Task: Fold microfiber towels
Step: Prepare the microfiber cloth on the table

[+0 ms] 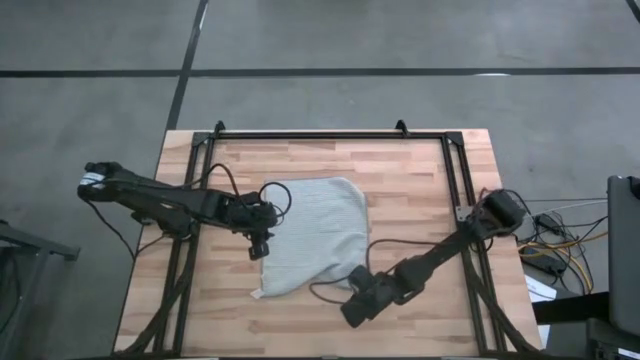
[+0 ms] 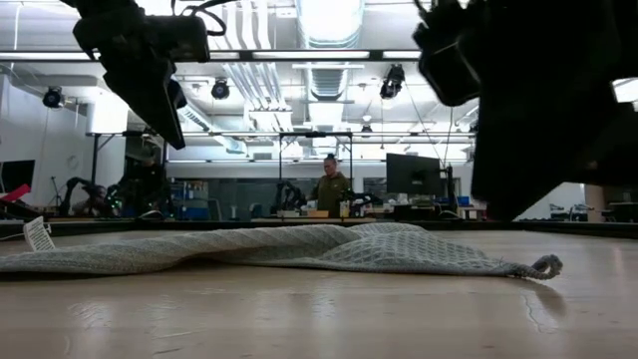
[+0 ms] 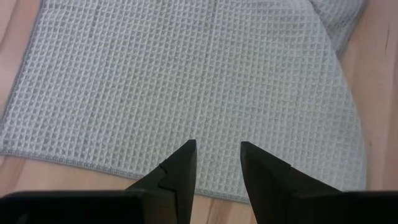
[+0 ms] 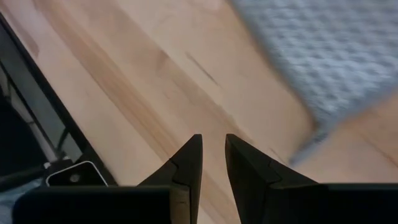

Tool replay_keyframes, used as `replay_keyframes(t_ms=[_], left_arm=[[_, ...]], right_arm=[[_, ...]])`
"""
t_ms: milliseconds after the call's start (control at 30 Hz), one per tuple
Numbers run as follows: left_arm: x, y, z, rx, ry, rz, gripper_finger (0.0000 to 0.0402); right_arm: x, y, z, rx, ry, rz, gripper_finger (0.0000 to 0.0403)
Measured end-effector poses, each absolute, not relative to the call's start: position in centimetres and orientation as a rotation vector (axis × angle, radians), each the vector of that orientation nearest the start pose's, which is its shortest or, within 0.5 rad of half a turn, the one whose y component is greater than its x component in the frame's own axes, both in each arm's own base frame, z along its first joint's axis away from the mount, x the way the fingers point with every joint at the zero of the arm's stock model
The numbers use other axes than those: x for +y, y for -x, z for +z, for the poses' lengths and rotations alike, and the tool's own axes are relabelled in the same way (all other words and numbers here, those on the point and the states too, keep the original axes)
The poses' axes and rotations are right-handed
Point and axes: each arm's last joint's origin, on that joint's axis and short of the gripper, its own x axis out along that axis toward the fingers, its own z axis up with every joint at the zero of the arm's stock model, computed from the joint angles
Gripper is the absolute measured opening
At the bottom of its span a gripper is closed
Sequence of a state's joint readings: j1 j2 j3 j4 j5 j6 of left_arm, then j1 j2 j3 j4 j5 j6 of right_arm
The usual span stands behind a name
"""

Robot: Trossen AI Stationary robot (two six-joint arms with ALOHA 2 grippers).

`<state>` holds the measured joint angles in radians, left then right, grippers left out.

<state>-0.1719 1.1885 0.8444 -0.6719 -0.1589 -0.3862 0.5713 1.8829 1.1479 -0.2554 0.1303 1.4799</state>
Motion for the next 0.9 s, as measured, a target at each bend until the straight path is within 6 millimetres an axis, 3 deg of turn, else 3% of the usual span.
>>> replay_keyframes(t_ms=[267, 567, 900], left_arm=[[-3.5, -21.7, 21.3, 1.036, 0.207, 0.120, 0.0128], [-3.4, -20.8, 17.6, 1.001, 0.228, 0.116, 0.0128], [-3.3, -20.3, 16.1, 0.999, 0.252, 0.125, 0.0128]], right_arm=[[21.0, -33.4, 15.2, 1.053, -0.946, -0.392, 0.0068], [20.5, -32.6, 17.0, 1.159, -0.871, -0.559, 0.0068], [20.3, -32.5, 17.5, 1.173, -0.859, -0.584, 0.0068]])
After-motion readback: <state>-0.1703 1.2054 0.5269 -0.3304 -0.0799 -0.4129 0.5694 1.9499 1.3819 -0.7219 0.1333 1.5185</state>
